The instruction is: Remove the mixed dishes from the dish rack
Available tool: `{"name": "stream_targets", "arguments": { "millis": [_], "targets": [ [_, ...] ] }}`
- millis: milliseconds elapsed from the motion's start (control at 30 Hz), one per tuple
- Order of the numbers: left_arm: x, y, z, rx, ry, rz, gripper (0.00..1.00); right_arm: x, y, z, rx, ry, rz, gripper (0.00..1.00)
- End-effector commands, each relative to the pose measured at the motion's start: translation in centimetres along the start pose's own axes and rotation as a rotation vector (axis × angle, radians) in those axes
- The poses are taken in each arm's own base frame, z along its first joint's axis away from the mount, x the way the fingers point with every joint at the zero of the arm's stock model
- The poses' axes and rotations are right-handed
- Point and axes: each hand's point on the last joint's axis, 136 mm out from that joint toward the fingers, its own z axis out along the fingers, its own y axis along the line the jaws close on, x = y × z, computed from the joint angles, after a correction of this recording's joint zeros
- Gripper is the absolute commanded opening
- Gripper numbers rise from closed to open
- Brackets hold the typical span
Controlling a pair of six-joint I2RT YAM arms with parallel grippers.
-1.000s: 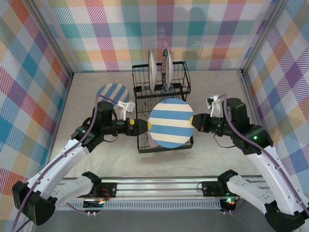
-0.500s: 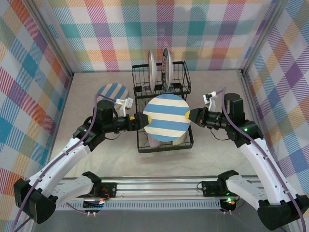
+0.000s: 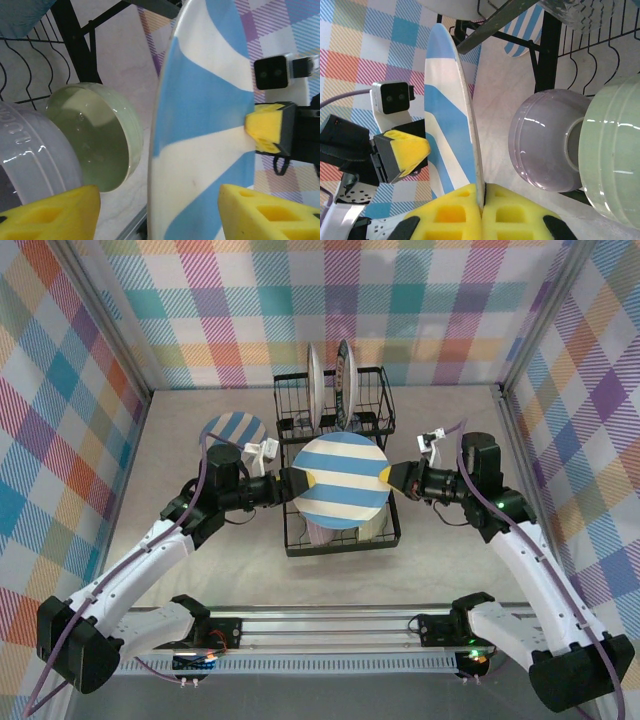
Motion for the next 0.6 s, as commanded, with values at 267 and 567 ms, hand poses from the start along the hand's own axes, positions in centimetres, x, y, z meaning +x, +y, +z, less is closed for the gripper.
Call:
{"name": "stream_targets", "arguments": {
  "millis": [267, 567],
  "targets": [
    [0.2, -0.7, 0.2, 0.065, -0.008, -0.041, 0.48, -1.1, 1.0, 0.5, -0.084, -0.002, -0.007, 0.00],
    [-0.2, -1.2, -0.1, 0.077, -0.038, -0.063, 0.30, -1.4, 0.4, 1.0, -0.082, 0.001, 0.006, 0.00]
  ]
}}
